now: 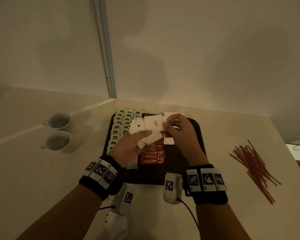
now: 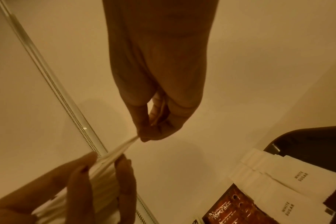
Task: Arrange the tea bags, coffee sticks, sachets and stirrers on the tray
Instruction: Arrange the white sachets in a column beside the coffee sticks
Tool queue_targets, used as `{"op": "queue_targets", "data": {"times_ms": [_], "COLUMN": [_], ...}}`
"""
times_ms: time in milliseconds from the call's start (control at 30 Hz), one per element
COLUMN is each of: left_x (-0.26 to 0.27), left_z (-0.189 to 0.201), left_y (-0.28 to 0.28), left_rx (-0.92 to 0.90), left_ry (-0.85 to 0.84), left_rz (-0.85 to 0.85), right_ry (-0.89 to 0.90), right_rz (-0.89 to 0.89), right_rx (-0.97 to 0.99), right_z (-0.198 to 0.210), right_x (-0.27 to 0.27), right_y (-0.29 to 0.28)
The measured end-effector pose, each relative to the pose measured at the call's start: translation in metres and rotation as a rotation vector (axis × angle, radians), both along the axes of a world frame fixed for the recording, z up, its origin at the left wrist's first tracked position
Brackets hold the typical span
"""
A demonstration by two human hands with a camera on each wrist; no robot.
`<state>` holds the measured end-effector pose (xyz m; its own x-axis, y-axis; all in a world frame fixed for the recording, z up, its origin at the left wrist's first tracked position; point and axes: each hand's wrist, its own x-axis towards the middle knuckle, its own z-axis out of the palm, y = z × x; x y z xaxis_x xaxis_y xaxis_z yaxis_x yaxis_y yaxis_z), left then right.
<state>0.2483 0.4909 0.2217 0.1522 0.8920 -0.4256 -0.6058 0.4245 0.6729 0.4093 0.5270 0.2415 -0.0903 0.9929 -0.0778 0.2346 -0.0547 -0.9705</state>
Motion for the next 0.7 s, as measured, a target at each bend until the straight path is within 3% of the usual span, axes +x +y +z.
{"op": "queue_targets", "data": {"times_ms": [67,300,433,600,700], "left_x": [0.002,0.005,0.005,0.001,-0.005], "left_z": [-0.002,-0.003,-0.004,-0.008,-0.01], "left_y": [0.004,0.012,0.013,0.017,0.018], "left_rx": [0.0,0.0,0.022,-0.064,-0.09], "left_ry": [0.04,0.197,0.238,0.155,0.134], "left_rz": [0.043,0.111,0.105,0.171,0.207], "right_ry": [0.07,-0.069,-0.214,0.037,0.013], "right_rz": [0.047,0.196,0.147,-0.036,-0.227], "right_rx": [-0.058,-0.118,-0.03,-0.091,-0.157], "right_z": [0.002,-0.002,-0.006,-0.023,-0.045], "right_x": [0.002,0.006,0.01,0.036,0.059], "right_y": [-0.001,0.0,0.005,0.018,0.034]}}
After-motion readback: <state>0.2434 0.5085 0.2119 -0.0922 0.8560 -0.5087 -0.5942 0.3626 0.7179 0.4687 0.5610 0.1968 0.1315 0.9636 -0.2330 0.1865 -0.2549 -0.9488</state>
